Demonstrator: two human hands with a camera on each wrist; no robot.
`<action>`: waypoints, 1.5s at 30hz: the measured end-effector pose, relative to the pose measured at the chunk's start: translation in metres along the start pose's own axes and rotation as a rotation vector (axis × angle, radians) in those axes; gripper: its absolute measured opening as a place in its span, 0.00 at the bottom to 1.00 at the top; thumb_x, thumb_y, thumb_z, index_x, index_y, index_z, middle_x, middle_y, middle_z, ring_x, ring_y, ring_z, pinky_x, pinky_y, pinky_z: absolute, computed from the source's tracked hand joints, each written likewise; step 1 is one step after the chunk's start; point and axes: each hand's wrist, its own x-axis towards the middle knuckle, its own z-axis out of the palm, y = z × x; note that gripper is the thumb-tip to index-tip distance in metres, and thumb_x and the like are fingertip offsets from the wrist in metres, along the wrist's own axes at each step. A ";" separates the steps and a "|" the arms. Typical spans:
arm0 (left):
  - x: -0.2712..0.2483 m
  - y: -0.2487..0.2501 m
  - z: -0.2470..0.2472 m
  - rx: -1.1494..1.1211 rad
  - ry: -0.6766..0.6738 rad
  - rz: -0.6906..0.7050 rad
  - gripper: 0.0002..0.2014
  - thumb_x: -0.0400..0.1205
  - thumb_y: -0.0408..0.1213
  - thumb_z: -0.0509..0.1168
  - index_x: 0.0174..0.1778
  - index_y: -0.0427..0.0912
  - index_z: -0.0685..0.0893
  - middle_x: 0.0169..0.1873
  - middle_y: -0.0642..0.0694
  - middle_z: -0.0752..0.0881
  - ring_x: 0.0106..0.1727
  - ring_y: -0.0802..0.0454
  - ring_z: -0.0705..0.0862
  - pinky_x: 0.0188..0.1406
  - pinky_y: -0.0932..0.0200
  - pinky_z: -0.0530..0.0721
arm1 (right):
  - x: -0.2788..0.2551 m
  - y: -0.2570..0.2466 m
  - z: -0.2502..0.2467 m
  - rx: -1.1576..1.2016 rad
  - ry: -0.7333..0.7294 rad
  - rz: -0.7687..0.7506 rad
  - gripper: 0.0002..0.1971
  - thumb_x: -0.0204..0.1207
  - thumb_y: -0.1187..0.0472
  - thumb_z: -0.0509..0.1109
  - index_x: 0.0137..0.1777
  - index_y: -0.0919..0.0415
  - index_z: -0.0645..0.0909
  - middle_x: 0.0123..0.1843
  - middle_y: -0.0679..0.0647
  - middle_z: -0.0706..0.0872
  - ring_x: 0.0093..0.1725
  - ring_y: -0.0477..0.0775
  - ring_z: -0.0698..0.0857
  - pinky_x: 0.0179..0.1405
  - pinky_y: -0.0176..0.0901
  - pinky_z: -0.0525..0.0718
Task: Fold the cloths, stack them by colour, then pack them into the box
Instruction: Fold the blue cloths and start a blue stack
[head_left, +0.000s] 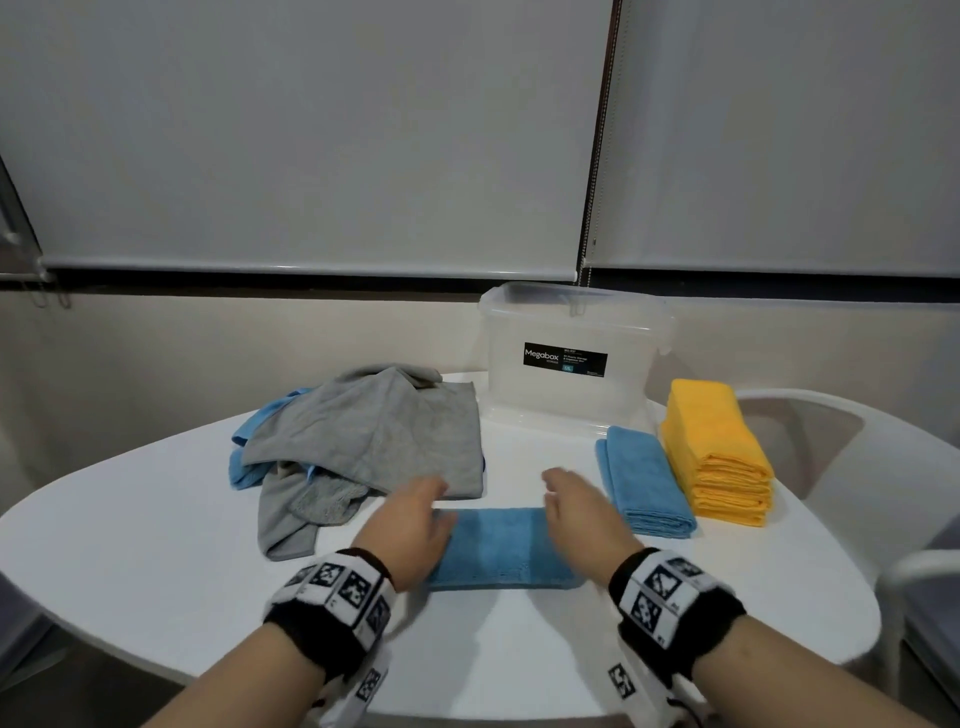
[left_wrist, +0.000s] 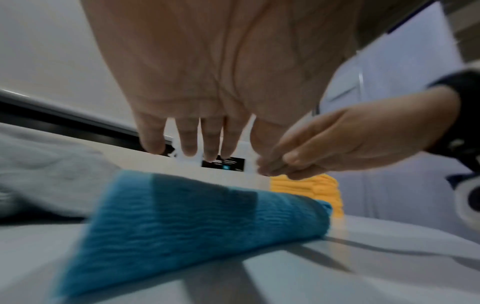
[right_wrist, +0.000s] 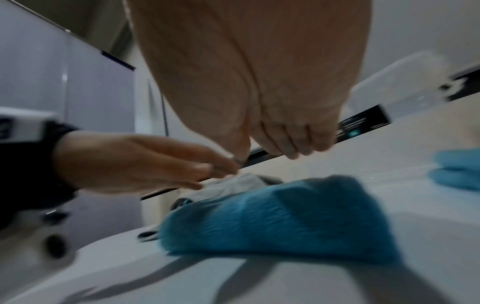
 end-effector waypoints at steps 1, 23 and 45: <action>-0.001 0.011 0.006 0.071 -0.078 0.102 0.28 0.81 0.54 0.51 0.74 0.43 0.71 0.71 0.46 0.75 0.72 0.47 0.73 0.72 0.56 0.69 | -0.006 -0.008 0.008 -0.061 -0.103 -0.093 0.19 0.83 0.64 0.53 0.73 0.67 0.68 0.71 0.62 0.74 0.71 0.61 0.73 0.73 0.48 0.69; 0.034 0.042 0.021 0.457 -0.472 -0.149 0.15 0.84 0.41 0.61 0.62 0.39 0.84 0.61 0.41 0.85 0.62 0.43 0.84 0.57 0.55 0.81 | -0.010 -0.004 0.027 -0.380 -0.599 -0.022 0.44 0.80 0.58 0.64 0.83 0.68 0.35 0.86 0.60 0.37 0.85 0.58 0.39 0.83 0.57 0.47; 0.083 0.146 0.035 -0.835 -0.238 -0.043 0.05 0.86 0.34 0.59 0.56 0.41 0.73 0.54 0.38 0.84 0.55 0.41 0.85 0.59 0.39 0.84 | -0.035 0.085 -0.053 0.969 -0.036 0.078 0.33 0.79 0.58 0.70 0.75 0.35 0.56 0.66 0.41 0.76 0.61 0.46 0.83 0.49 0.43 0.88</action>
